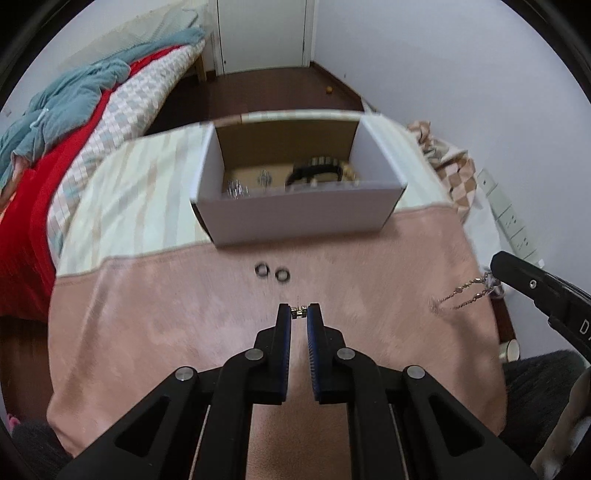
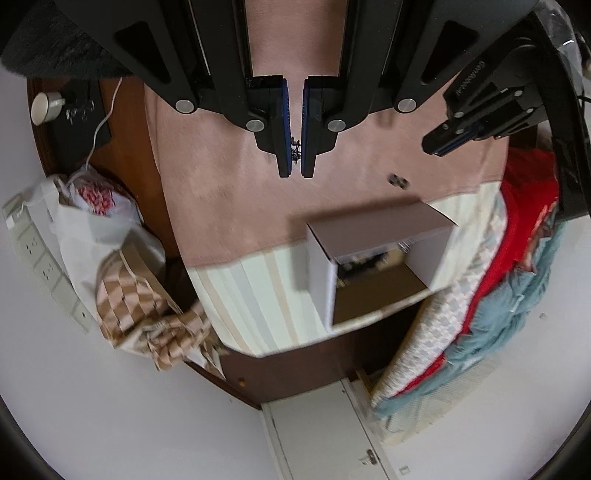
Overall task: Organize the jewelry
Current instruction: 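Carry the necklace and earring into the white box and open both tools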
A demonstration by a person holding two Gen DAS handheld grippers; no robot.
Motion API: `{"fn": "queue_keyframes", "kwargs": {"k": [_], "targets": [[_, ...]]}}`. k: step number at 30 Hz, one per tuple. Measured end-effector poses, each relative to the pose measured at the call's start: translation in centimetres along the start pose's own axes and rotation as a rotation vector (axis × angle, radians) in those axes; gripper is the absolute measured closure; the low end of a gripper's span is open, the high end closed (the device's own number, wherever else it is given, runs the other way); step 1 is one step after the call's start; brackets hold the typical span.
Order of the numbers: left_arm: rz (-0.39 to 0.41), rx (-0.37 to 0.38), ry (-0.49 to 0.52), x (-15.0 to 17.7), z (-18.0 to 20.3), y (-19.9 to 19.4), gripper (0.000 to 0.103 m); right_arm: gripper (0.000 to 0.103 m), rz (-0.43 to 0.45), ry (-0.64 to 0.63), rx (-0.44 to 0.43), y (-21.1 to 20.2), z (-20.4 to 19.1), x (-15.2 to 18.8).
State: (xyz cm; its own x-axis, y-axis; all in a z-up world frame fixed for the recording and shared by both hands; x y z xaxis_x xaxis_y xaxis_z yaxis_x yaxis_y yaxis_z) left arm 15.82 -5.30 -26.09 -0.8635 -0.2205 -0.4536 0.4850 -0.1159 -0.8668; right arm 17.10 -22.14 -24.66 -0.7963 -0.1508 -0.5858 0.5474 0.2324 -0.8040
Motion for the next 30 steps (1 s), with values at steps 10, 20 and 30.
{"fn": "queue_keyframes", "kwargs": {"k": [10,20,30], "targets": [[0.044,0.098,-0.067,-8.2,0.1,-4.3,0.097,0.098,0.133,-0.074,-0.098,-3.9,-3.0,-10.4],[0.003,0.078,-0.069,-15.8,-0.9,-0.7,0.097,0.098,0.06,-0.208,-0.141,2.0,-6.4,-18.6],[-0.205,0.087,-0.099,-16.8,-1.8,7.2,0.097,0.098,-0.116,-0.248,-0.171,11.6,-6.9,-19.5]]}}
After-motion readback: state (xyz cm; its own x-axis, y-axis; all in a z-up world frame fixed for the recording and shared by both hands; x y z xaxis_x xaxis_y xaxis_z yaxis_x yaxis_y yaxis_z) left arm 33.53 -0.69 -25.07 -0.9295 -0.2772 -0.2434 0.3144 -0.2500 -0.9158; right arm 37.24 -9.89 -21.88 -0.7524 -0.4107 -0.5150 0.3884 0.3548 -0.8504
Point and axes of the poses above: each gripper's, at about its wrist camera, not at the fingertips, and y roughly the way its jaws point, z to its right, x to its underside, the point moved 10 cm from there along y, roughly the way its jaws point, and after that the axes turned 15 degrees about -y, right-handed, at the moved point
